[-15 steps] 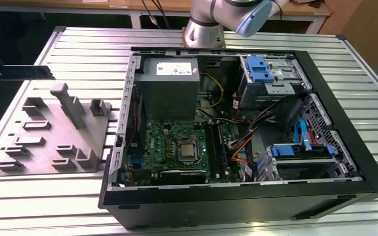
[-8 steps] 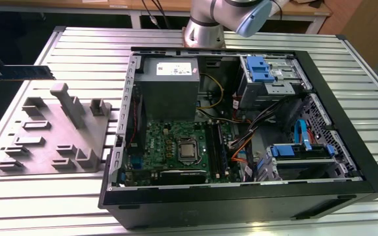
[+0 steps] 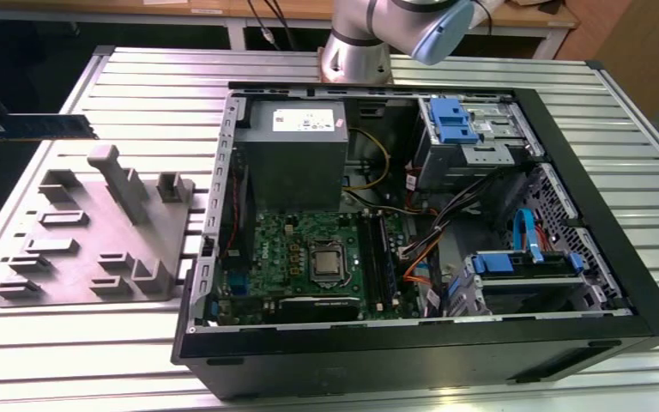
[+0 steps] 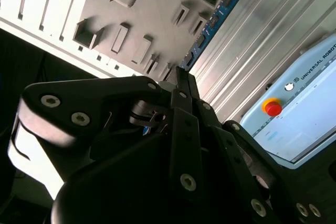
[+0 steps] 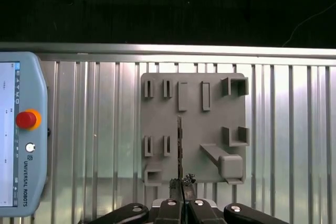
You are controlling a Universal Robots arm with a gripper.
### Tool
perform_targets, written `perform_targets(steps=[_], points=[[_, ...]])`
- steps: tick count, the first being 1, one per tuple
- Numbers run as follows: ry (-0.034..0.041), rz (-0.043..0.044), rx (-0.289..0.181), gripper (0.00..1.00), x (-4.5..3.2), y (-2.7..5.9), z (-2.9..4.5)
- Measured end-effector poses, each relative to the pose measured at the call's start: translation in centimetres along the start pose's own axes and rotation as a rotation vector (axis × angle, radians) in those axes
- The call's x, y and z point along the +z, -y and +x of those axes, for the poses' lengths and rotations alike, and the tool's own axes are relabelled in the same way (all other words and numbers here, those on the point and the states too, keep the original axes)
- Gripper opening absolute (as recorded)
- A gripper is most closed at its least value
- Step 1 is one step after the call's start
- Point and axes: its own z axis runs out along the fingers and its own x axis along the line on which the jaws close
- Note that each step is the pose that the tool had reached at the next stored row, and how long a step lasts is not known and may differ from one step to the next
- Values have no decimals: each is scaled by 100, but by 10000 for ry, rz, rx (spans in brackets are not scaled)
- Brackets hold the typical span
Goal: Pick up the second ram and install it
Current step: 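Pick up the second ram and move it above second insertion slot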
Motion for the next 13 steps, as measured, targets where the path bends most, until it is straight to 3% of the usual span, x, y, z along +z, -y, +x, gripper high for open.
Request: perform_targets(steps=[4, 13], points=[[0, 1, 1, 11, -1, 68, 0], [0, 0, 1, 11, -9, 375, -1]])
